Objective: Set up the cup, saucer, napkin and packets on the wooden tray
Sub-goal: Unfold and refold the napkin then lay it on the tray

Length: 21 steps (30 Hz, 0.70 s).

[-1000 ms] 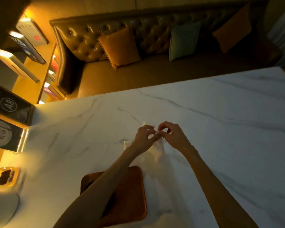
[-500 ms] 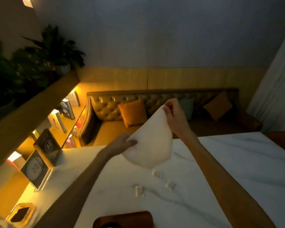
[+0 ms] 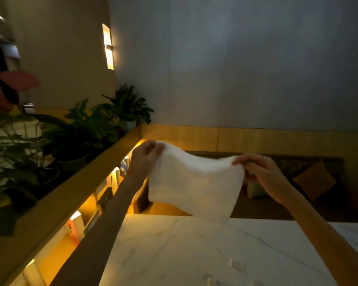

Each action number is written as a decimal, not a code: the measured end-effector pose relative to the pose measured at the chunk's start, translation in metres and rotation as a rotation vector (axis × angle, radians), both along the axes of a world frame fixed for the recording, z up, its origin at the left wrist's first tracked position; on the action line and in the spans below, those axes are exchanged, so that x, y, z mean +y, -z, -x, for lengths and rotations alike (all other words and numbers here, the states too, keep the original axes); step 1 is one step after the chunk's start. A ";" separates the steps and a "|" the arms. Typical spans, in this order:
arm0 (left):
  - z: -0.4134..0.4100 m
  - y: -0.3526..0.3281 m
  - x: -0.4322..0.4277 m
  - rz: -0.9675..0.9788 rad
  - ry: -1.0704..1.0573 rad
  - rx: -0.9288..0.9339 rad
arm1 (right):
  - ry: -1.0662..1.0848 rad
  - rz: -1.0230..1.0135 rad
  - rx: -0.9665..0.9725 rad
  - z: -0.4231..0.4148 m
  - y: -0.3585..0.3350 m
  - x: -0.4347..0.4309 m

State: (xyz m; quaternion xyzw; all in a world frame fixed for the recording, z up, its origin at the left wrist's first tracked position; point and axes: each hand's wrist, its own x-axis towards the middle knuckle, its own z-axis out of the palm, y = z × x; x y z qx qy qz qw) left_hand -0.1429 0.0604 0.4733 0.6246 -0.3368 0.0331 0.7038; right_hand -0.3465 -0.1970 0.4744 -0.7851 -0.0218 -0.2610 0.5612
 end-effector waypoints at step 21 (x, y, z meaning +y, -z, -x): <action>-0.020 -0.002 0.051 -0.276 -0.151 -0.077 | 0.067 1.000 0.146 -0.074 -0.023 0.097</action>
